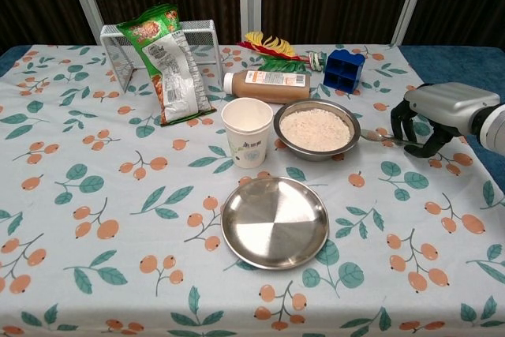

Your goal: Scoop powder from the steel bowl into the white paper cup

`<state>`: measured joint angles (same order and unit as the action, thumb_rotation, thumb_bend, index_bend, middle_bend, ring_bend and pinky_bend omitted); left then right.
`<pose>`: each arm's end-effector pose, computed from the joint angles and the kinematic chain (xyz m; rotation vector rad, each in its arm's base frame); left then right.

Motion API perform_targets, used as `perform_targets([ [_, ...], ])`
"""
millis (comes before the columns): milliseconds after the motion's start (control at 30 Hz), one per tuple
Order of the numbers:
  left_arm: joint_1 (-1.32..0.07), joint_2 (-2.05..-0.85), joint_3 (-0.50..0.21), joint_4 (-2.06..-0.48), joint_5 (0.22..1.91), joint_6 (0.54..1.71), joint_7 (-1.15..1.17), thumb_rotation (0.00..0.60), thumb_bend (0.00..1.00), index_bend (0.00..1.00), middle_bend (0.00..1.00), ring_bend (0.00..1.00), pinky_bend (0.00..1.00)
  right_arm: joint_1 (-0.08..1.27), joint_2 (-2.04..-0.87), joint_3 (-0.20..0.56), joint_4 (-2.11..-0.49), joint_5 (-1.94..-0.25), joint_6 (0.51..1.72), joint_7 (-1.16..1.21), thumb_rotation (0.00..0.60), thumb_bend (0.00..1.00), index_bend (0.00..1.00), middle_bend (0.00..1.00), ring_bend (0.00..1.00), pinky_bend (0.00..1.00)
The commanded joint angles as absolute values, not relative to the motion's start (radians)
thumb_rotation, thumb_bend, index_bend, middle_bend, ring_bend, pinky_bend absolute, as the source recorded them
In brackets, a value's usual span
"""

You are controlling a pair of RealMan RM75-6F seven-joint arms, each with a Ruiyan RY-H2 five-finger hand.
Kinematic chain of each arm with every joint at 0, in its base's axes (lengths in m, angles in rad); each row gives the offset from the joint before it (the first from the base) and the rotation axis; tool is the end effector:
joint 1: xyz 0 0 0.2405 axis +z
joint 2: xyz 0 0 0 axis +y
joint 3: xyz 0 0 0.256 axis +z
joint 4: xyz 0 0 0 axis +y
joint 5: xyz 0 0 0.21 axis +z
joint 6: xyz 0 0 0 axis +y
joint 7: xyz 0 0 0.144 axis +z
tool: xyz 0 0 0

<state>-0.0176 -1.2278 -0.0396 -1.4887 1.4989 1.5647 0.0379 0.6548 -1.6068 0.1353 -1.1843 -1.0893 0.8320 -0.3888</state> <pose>-0.3328 0.1577 0.1443 -1.3195 -0.8536 -0.8547 -0.2449 -0.3511 -0.0249 1.8406 -0.9130 0.5755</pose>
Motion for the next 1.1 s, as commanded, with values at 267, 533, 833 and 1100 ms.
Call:
perform_targets([
  [267, -0.015, -1.221, -0.041, -1.493, 1.5, 1.57, 0.042, 0.6, 0.02, 0.27, 0.22, 0.13, 0.06, 0.748, -1.31, 0.138, -1.493, -1.102, 0.787, -0.589, 0.6, 0.32, 0.55, 0.55, 0.23, 0.0],
  [533, -0.016, -1.219, -0.04, -1.497, 1.5, 1.566, 0.046, 0.6, 0.02, 0.27, 0.22, 0.13, 0.06, 0.934, -1.302, 0.118, -1.521, -0.937, 0.711, -0.896, 0.6, 0.33, 0.55, 0.56, 0.23, 0.0],
  [833, -0.019, -1.221, -0.043, -1.487, 1.498, 1.562, 0.032, 0.6, 0.02, 0.27, 0.22, 0.13, 0.06, 1.122, -1.407, 0.014, -1.487, -0.697, 0.755, -1.218, 0.6, 0.33, 0.56, 0.56, 0.23, 0.0],
  [1100, -0.018, -1.233, -0.043, -1.465, 1.495, 1.559, 0.013, 0.6, 0.02, 0.27, 0.22, 0.13, 0.06, 1.208, -1.521, -0.054, -1.439, -0.573, 0.819, -1.347, 0.6, 0.33, 0.56, 0.56, 0.23, 0.0],
])
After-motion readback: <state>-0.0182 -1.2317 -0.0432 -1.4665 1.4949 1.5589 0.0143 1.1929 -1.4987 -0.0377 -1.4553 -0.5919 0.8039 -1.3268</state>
